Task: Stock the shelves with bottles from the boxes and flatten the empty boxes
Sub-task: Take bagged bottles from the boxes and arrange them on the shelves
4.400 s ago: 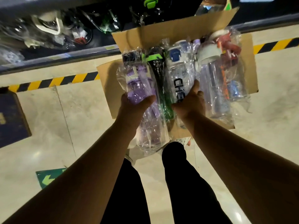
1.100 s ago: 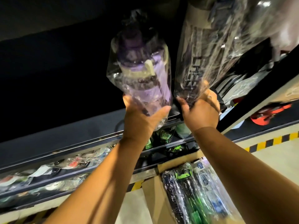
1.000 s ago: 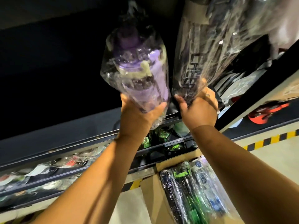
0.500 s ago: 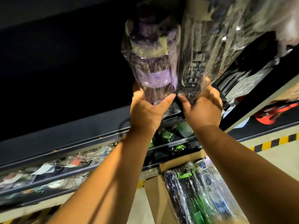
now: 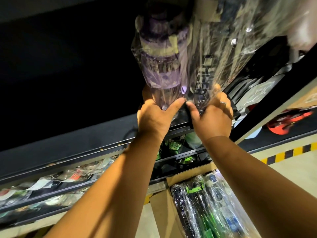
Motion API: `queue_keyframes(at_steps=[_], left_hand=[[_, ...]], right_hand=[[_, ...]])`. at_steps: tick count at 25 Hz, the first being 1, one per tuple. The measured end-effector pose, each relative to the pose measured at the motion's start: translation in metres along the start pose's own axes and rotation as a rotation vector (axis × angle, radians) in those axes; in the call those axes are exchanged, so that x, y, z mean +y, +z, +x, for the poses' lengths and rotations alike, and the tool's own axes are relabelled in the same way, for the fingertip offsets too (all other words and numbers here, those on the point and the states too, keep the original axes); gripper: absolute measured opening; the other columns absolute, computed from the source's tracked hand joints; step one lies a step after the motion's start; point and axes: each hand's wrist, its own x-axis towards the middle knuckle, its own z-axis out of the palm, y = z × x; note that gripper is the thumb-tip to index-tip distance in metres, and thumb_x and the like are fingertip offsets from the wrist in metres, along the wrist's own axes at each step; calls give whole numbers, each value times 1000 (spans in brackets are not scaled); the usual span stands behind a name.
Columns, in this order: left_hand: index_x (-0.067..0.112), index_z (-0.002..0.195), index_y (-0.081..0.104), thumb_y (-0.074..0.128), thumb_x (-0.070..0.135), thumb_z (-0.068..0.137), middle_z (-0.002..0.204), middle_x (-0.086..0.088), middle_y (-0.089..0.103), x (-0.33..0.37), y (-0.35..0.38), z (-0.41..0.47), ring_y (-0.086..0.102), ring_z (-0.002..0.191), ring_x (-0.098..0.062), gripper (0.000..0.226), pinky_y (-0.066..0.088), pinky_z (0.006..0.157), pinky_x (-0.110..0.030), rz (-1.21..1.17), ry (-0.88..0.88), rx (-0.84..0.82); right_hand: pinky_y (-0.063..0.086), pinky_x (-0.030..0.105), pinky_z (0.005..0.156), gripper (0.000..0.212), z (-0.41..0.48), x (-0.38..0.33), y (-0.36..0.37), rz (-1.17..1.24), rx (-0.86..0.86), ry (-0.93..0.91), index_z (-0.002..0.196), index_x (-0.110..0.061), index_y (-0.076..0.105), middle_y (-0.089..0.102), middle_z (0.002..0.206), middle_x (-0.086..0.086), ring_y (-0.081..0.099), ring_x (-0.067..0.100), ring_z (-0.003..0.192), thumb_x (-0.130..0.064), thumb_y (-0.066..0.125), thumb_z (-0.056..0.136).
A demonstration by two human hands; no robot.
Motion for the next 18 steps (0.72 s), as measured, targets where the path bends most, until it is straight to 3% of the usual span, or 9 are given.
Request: queue_keyframes(at_steps=[2, 4, 6, 8, 10, 12, 15, 18], left_hand=[[7, 104, 60, 73, 74, 63, 98, -3, 68, -2, -6, -5, 67, 96, -24, 79, 56, 85, -31, 20, 90, -12], [9, 110, 55, 72, 71, 67, 103, 0, 64, -12, -15, -8, 66, 98, -18, 78, 53, 86, -26, 7, 220, -22], [18, 122, 48, 73, 62, 70, 124, -3, 59, -28, -20, -22, 58, 117, -19, 72, 49, 99, -35, -14, 255, -61], [12, 141, 42, 72, 53, 76, 147, -16, 44, -48, -23, -51, 42, 139, -31, 82, 40, 111, -47, 83, 351, -29], [4, 149, 35, 67, 48, 82, 160, -21, 25, -68, -22, -94, 22, 150, -34, 87, 31, 116, -52, 203, 428, -5], [9, 149, 33, 62, 45, 84, 162, -19, 20, -90, -12, -140, 15, 151, -33, 80, 28, 117, -56, 320, 499, -92], [16, 148, 28, 52, 47, 84, 162, -14, 21, -128, 19, -207, 13, 151, -31, 75, 23, 119, -53, 446, 493, -372], [22, 153, 22, 52, 53, 83, 165, -8, 18, -159, 51, -256, 10, 153, -28, 82, 19, 121, -49, 523, 349, -609]], right_hand=[[46, 42, 86, 77, 1, 2, 2, 63, 10, 2, 133, -1, 43, 63, 115, 21, 60, 40, 107, -67, 40, 93], [39, 44, 102, 90, -3, 8, 5, 193, 63, -12, 150, -4, 25, 55, 133, 19, 48, 38, 128, -66, 51, 89], [17, 42, 120, 102, -21, 21, 12, 297, 136, -85, 157, -9, 5, 28, 157, 15, 18, 31, 148, -62, 58, 88], [7, 38, 122, 94, -58, 41, 27, 375, 204, -133, 157, -14, 10, 18, 161, 11, 9, 26, 150, -58, 59, 90], [8, 37, 122, 85, -108, 74, 49, 367, 206, -125, 155, -16, 21, 23, 159, 10, 15, 25, 148, -52, 61, 89], [16, 43, 120, 80, -160, 119, 74, 294, 99, -68, 152, -14, 28, 29, 155, 13, 23, 29, 144, -45, 64, 87], [38, 53, 103, 79, -220, 193, 108, 24, -80, 47, 148, -11, 37, 41, 147, 21, 43, 41, 130, -48, 61, 82], [38, 56, 104, 82, -236, 246, 126, -211, -225, 175, 148, -15, 37, 40, 148, 21, 41, 44, 131, -50, 66, 79]])
